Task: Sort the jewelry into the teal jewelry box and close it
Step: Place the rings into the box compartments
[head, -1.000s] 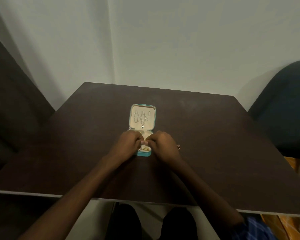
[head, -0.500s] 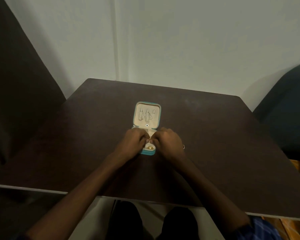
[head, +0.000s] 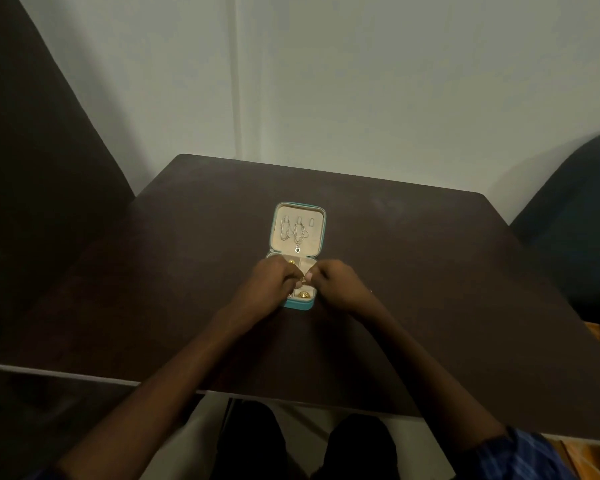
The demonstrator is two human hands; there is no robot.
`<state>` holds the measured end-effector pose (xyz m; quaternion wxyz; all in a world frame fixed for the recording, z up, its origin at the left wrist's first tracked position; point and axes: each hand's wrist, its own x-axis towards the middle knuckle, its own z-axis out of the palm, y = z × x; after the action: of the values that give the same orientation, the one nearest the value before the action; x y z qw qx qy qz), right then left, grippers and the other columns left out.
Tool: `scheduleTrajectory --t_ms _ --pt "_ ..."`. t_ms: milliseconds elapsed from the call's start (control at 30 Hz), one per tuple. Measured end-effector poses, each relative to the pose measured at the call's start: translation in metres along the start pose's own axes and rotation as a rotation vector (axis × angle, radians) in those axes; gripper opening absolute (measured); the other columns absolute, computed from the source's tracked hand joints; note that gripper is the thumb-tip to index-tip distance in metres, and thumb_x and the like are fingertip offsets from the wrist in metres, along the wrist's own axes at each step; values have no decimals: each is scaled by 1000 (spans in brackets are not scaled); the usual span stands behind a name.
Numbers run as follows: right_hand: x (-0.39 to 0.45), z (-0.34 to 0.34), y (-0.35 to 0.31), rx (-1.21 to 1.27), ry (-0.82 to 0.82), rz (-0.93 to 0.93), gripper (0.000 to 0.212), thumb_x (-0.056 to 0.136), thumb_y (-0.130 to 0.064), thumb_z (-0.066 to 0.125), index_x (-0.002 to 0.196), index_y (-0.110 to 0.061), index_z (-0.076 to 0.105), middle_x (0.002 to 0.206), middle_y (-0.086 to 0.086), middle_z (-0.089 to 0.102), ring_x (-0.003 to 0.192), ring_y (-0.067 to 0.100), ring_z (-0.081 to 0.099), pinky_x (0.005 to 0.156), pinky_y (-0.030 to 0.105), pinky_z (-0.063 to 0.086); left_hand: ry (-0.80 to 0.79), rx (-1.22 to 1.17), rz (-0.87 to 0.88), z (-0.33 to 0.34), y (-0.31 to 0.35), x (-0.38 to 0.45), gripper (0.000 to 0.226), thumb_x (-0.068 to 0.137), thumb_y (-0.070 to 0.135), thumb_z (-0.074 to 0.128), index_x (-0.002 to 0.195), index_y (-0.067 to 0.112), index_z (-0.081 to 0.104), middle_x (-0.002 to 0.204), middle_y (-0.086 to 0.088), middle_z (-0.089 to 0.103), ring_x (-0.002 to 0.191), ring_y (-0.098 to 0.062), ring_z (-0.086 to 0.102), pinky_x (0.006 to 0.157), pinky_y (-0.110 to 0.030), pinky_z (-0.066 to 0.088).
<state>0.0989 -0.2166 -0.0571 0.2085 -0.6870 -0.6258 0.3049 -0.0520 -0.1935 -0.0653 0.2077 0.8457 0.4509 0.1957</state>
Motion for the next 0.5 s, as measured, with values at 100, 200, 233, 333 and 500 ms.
scheduleTrajectory --t_ms 100,200,233,333,500 --pt "-2 4 2 -32 83 -54 14 93 -21 53 83 -14 60 98 7 68 84 13 60 66 22 45 12 2 -12 2 0 0 20 91 21 58 99 10 72 102 -8 66 92 -14 61 72 -18 41" --pt "-5 4 7 -100 128 -131 12 89 -25 59 84 -15 65 97 4 65 89 15 61 68 24 46 24 26 -19 3 1 2 22 91 22 57 97 8 72 100 -9 67 91 -17 62 71 -20 43" --pt "-6 5 9 -156 147 -141 14 89 -26 59 87 -14 66 99 5 62 91 16 59 72 27 46 23 36 -13 4 2 2 22 92 22 56 101 9 72 103 -9 68 94 -16 62 74 -20 43" --pt "-7 6 11 -343 204 -195 23 93 -29 52 97 -12 67 105 7 58 95 17 54 72 26 40 24 81 7 6 3 2 25 92 23 56 110 12 69 112 -8 66 101 -17 60 86 -24 44" --pt "-3 8 10 -508 237 -262 28 93 -31 52 107 -12 67 110 7 61 97 19 56 74 28 42 18 149 18 4 6 -1 26 93 26 54 111 13 68 111 -10 64 100 -18 59 84 -25 43"
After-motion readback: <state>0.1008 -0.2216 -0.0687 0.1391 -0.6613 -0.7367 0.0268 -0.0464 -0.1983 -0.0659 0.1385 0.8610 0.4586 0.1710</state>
